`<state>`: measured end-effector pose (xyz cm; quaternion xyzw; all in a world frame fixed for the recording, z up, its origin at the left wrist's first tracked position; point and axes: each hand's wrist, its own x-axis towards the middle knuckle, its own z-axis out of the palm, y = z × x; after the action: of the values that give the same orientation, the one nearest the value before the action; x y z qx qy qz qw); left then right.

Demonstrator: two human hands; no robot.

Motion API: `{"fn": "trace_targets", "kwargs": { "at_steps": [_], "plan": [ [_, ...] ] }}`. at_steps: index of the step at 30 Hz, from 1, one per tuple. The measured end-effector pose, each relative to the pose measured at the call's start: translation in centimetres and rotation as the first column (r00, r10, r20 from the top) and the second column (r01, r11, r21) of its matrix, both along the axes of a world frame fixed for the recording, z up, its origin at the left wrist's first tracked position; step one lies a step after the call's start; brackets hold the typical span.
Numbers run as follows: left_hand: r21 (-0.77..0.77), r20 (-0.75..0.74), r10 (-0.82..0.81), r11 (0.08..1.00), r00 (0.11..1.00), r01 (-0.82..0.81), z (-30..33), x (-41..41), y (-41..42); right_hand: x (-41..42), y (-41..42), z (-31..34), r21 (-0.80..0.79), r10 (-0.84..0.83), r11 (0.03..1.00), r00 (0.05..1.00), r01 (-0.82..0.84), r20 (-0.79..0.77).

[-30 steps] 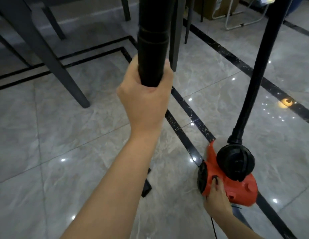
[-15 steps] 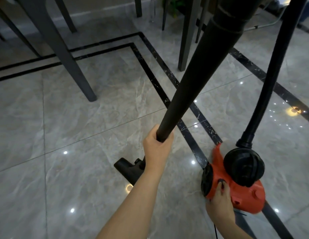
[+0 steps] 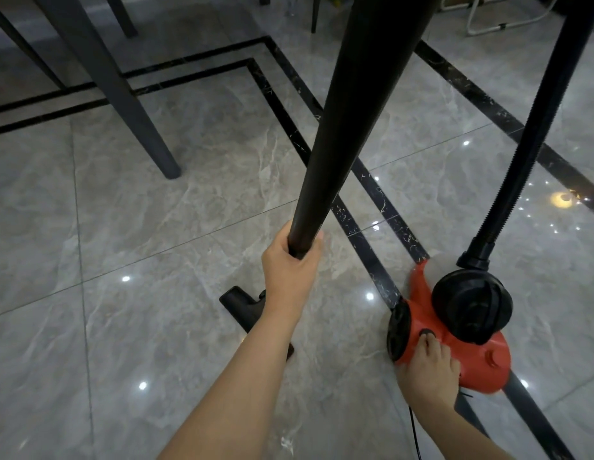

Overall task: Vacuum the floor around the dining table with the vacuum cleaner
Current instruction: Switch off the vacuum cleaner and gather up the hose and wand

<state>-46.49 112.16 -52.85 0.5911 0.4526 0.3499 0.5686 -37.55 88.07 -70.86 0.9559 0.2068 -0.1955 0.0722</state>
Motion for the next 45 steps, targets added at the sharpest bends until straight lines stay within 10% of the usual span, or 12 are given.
{"fn": "trace_targets", "kwargs": {
  "at_steps": [11, 16, 20, 23, 26, 29, 35, 45],
  "plan": [
    [-0.017, 0.020, -0.072, 0.997, 0.997, 0.073, 0.5, -0.1, 1.1, -1.9, 0.2, 2.9, -0.086, 0.012, 0.996, 1.000, -0.014, -0.018],
    [-0.035, 0.002, -0.094, 0.995, 0.996, 0.094, 0.5, -0.2, 1.6, -1.4, 3.0, 5.5, 0.201, 0.060, 0.979, 0.994, -0.040, -0.096],
    [-0.111, -0.026, -0.117, 0.987, 0.993, 0.114, 1.4, -0.5, 1.8, -1.5, 9.0, 14.2, 0.814, 0.052, 0.560, 0.974, 0.154, -0.220],
    [-0.177, -0.056, -0.144, 0.975, 0.988, 0.132, 2.1, -0.8, 2.2, -1.6, 13.3, 24.7, 0.939, 0.200, 0.151, 0.921, 0.307, -0.334],
    [-0.206, -0.122, -0.189, 0.965, 0.974, 0.162, 2.6, -1.1, 2.8, -1.2, 15.8, 33.7, 0.909, 0.520, -0.034, 0.784, 0.416, -0.339],
    [-0.201, -0.176, -0.277, 0.949, 0.944, 0.241, 2.8, -1.7, 3.1, -1.4, 18.1, 39.6, 0.924, 0.634, 0.047, 0.703, 0.381, -0.322],
    [-0.257, -0.474, -0.376, 0.924, 0.796, 0.283, 4.1, -3.1, 2.6, -3.3, 20.1, 42.5, 0.961, 0.409, 0.221, 0.878, 0.168, -0.248],
    [-0.428, -0.081, -0.314, 0.868, 0.946, 0.252, 23.0, -6.8, -1.5, -6.3, 19.5, 49.4, 0.752, 0.096, 0.556, 0.872, 0.353, -0.480]
  ]
}}
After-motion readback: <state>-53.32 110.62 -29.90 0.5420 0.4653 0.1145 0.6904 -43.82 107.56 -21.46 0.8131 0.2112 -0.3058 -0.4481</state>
